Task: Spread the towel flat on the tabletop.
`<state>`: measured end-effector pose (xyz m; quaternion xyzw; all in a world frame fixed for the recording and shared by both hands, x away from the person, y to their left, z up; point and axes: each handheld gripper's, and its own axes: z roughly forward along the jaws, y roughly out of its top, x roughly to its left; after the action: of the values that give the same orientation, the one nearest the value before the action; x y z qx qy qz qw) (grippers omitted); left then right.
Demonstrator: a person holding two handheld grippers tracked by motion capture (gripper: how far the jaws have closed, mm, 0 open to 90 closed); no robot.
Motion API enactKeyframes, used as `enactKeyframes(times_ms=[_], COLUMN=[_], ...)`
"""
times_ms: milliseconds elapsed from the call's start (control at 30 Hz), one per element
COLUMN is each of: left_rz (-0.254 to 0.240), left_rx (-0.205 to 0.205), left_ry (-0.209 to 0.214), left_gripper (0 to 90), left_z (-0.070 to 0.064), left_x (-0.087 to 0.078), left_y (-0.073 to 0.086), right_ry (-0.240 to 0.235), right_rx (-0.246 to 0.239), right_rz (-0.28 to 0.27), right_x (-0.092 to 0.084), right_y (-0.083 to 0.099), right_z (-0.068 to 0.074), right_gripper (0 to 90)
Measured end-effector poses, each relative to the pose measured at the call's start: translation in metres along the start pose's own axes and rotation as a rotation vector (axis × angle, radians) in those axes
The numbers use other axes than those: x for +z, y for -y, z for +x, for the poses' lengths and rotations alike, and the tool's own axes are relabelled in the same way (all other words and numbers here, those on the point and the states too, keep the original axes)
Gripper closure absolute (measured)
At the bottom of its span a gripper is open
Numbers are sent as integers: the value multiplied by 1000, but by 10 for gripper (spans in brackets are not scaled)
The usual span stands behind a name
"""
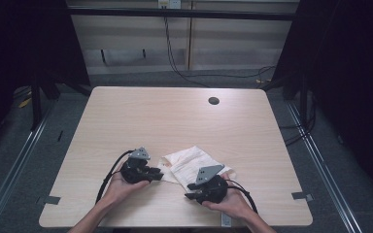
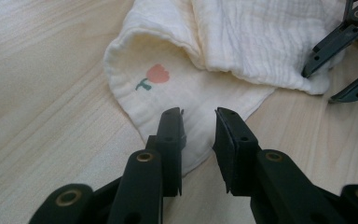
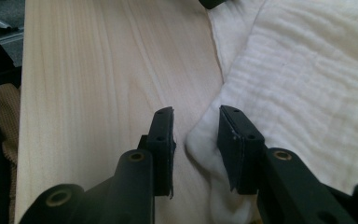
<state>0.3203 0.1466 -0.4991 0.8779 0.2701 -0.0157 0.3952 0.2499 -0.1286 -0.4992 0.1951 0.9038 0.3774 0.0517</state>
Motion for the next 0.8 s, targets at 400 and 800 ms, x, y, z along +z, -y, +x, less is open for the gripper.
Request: enactKeyframes(times_ms=[400, 800], left_rz=[-5, -11], left_rx=[8, 7], left_ry=[-6, -23], left_gripper=[701, 677], left_z=[0, 3], left_x=[0, -1], left_y=[0, 0], right_ry=[50, 177], right_rx=[70, 214], right_rz=[-21, -212], right_x=[-12, -77], right_y=[-6, 6], right_z=[-8, -39], right_gripper=[881, 882])
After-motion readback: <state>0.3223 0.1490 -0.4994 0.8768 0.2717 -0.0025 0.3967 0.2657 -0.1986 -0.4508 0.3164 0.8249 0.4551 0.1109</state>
